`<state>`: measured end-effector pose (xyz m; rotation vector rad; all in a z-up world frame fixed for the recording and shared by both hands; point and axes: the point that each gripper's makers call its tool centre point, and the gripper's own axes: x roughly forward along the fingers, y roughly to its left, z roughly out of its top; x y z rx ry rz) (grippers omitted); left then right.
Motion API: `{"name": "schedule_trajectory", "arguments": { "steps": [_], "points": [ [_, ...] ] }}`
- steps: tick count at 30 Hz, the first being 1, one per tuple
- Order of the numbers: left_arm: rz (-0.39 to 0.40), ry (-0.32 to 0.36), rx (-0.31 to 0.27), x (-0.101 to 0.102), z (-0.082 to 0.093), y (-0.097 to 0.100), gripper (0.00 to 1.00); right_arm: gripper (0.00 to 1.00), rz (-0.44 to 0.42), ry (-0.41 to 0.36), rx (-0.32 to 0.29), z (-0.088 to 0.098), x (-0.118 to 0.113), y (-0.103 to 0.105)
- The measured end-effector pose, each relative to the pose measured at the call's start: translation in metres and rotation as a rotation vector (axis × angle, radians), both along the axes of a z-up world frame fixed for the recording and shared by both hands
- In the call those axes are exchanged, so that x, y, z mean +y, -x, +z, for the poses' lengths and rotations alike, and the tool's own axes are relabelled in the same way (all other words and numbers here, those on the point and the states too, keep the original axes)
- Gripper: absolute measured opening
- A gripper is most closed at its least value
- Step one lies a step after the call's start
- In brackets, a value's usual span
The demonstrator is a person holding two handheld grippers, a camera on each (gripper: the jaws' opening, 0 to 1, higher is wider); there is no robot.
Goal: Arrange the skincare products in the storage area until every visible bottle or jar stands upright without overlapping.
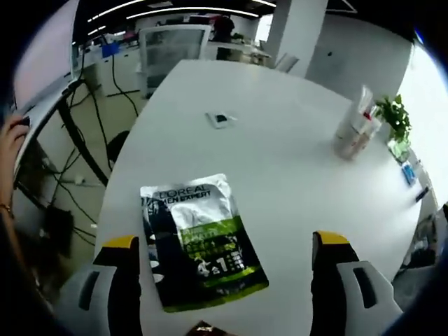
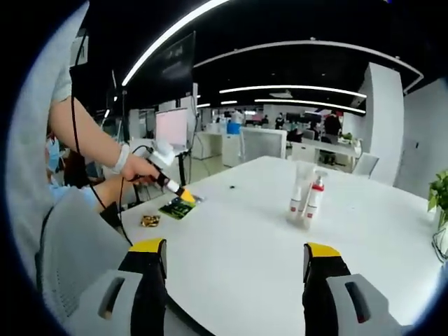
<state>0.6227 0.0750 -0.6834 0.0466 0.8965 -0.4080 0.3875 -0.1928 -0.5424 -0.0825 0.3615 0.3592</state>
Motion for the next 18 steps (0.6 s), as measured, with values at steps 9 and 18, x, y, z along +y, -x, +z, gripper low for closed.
{"name": "schedule_trajectory", "arguments": {
  "steps": [9, 18],
  "points": [
    [0.021, -0.126, -0.024, 0.025, -0.015, 0.003, 0.99, 0.76, 0.090, 0.030, 0.024, -0.007, 0.019, 0.006],
    [0.083, -0.074, 0.054, 0.019, -0.035, 0.003, 0.99, 0.74, 0.079, 0.027, 0.065, -0.014, 0.015, 0.005]
  ]
}}
